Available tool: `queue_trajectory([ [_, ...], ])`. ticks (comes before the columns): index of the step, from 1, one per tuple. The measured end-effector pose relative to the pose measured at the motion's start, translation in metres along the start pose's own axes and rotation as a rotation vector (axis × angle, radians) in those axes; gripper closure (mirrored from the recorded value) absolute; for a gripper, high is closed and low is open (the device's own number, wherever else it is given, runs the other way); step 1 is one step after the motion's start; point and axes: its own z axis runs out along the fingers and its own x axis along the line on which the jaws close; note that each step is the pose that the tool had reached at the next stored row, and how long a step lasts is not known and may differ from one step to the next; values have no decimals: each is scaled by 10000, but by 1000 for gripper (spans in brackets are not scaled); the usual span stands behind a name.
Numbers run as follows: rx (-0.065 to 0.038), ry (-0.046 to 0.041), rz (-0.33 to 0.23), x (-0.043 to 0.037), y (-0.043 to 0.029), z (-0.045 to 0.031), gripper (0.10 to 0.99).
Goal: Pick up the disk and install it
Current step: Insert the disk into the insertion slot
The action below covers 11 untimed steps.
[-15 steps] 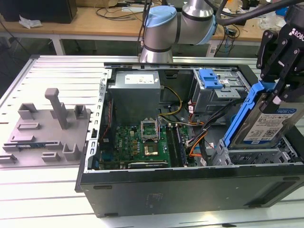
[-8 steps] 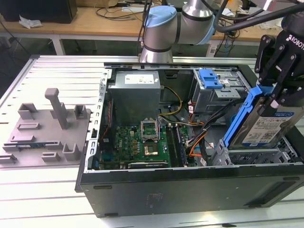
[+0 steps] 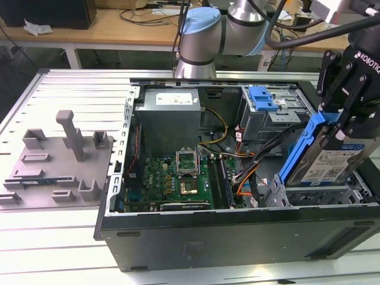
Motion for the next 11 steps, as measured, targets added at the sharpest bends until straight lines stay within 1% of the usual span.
queue_trajectory([
  [3, 0, -1, 0, 3, -2, 55, 722],
  [7, 0, 0, -1, 3, -4, 103, 722],
  [11, 1, 0, -1, 5, -3, 171, 722],
])
